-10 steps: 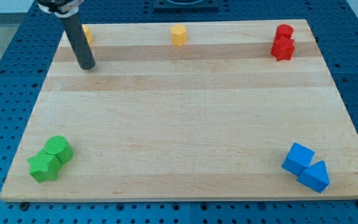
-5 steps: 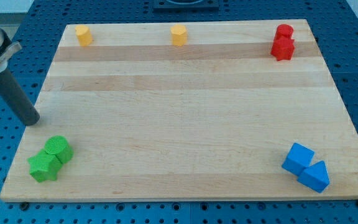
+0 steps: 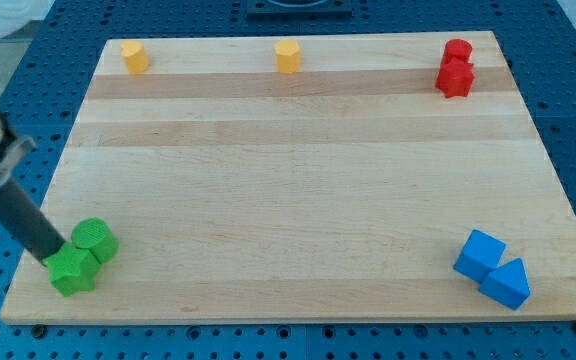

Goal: Push the green circle diagonal to the bottom right side of the yellow hexagon

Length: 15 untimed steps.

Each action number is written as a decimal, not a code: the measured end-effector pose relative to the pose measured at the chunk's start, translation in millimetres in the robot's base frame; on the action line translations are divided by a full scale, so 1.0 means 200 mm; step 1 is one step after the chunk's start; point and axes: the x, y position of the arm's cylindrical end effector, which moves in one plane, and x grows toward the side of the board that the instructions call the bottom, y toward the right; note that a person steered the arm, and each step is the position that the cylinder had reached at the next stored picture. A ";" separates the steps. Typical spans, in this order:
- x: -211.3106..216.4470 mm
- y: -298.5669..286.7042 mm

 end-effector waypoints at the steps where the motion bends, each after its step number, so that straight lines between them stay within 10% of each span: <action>1: -0.03 0.24; 15: -0.70 1.05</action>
